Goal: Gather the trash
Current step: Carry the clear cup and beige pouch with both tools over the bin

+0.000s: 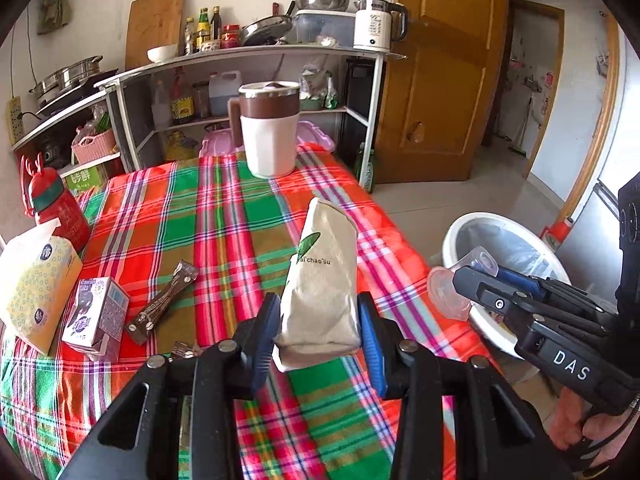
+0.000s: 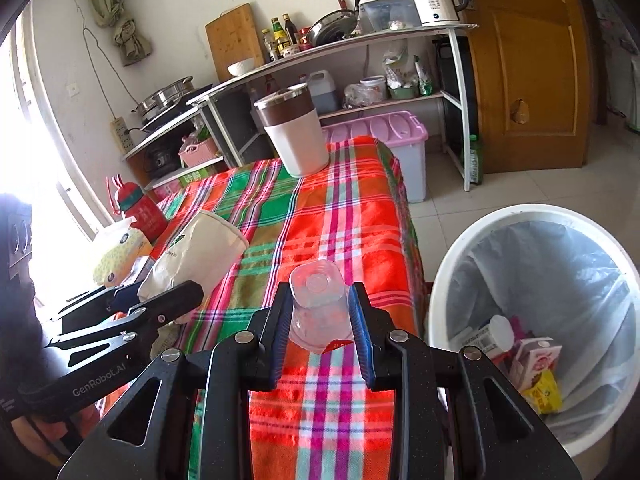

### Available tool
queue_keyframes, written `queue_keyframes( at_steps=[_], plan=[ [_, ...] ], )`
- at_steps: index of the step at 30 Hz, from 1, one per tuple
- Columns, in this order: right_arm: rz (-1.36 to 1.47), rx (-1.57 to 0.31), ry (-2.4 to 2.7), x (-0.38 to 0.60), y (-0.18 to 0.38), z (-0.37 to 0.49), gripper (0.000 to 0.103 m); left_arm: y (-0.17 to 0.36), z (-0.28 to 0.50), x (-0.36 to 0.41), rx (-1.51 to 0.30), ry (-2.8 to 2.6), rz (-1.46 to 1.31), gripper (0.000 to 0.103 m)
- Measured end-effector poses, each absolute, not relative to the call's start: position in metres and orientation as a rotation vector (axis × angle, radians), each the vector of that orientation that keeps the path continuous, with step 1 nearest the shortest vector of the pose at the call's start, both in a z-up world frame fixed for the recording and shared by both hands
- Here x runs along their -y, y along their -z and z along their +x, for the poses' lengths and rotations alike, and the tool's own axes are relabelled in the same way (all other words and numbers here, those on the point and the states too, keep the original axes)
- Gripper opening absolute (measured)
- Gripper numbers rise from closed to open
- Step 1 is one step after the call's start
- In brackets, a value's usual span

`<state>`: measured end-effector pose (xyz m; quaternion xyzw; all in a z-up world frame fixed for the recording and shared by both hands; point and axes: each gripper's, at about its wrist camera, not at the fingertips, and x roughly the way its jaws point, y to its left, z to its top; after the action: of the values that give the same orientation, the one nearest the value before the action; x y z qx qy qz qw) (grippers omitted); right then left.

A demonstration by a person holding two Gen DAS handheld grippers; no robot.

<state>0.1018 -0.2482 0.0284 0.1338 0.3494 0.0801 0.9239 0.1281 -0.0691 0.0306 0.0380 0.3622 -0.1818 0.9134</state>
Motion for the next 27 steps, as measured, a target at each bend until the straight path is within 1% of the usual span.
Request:
queue_keyframes(
  at_steps=[10, 27],
  plan=[
    [0.273, -0.673, -0.088, 0.293, -0.044, 0.072, 0.03, -0.043, 0.106, 0.113, -0.71, 0.436, 0.102, 0.041],
    [0.311, -0.689, 0.057, 0.373, -0.034, 0.044, 0.03, -0.035, 0.091, 0.2, -0.735, 0.569, 0.161, 0.041]
  ],
)
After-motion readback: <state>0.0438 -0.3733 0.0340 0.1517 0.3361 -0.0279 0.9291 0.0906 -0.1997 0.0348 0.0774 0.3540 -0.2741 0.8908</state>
